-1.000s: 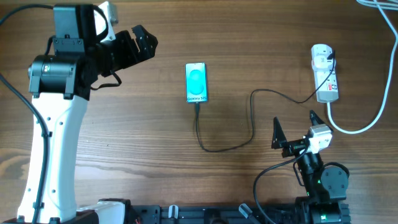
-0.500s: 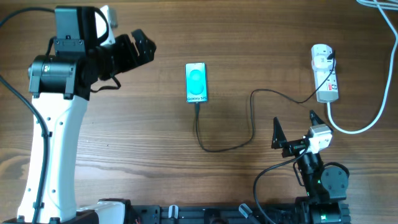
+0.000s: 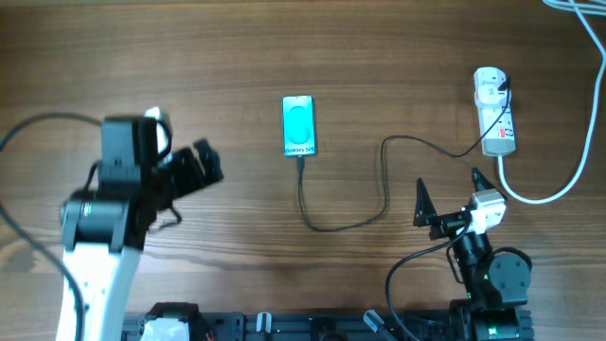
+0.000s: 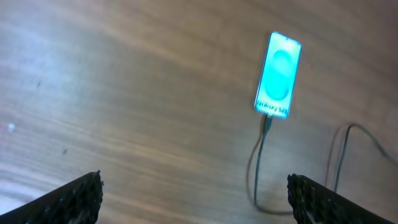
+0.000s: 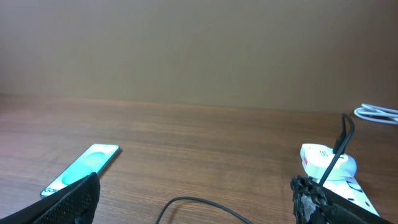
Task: Plug charger to phone and switch on socket
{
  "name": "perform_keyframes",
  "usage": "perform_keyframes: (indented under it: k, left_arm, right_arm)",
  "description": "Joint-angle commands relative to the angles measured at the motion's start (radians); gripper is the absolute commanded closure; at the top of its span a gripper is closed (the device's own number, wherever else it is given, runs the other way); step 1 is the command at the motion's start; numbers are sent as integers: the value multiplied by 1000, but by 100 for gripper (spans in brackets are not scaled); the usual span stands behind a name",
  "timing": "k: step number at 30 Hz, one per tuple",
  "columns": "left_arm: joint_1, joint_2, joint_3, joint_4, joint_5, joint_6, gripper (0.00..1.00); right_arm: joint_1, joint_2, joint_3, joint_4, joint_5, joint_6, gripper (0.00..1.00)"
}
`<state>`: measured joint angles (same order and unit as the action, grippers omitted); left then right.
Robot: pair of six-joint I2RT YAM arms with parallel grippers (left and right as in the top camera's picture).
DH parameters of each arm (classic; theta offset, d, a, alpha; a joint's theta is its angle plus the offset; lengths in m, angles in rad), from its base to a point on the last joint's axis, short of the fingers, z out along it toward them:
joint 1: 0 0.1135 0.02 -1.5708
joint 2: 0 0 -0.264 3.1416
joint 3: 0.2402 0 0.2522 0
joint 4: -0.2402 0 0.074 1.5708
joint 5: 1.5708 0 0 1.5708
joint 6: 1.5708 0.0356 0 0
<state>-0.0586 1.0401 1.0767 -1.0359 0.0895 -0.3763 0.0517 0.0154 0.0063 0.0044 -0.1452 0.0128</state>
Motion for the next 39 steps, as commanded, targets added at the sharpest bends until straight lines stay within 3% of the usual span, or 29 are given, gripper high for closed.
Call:
perform_keyframes:
  k: [1,7,15,25,39]
  left_arm:
    - [6,-100,-45,3,-24,5,0]
    - [6,-267,-176,75,-20,69,0]
    - [6,-628,-555,400,-19,93,0]
    - [6,-774,-859,867,-24,111,0]
    - [32,-986,-951,929,-200,115,0]
  right_arm:
    - [4,-12,-1,4,10,-5,0]
    - [4,-12,-1,3,10,-6,0]
    - [4,-12,-1,3,10,-6,0]
    - [4,-12,-1,4,10,-6,0]
    - [4,-12,-1,3,10,-6,0]
